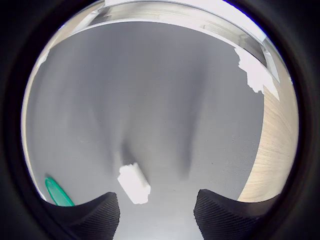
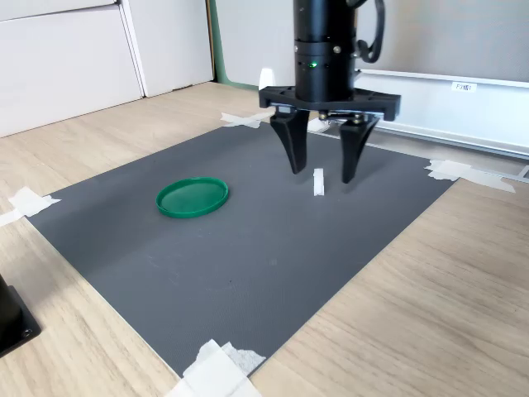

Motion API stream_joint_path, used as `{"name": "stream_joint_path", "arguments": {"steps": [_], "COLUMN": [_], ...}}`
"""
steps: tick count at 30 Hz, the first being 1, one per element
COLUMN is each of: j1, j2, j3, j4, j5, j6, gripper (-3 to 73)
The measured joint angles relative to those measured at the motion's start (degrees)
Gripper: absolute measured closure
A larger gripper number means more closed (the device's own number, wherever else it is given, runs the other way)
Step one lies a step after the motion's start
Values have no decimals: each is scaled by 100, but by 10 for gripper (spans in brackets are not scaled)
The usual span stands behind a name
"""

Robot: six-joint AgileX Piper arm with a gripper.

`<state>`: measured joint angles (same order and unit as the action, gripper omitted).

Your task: Grasp a white terminal and put it on the green lid.

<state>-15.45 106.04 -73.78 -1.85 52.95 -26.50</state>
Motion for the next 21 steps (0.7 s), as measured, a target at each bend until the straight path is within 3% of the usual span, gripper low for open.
{"name": "stream_joint_path", "arguments": {"steps": [8,21], "j1": [-7,-7], "j2": [0,0], "j3": [0,0], "j4": [488,408], "j5": [44,51], "j6": [-174,-249], "gripper": [59,59]}}
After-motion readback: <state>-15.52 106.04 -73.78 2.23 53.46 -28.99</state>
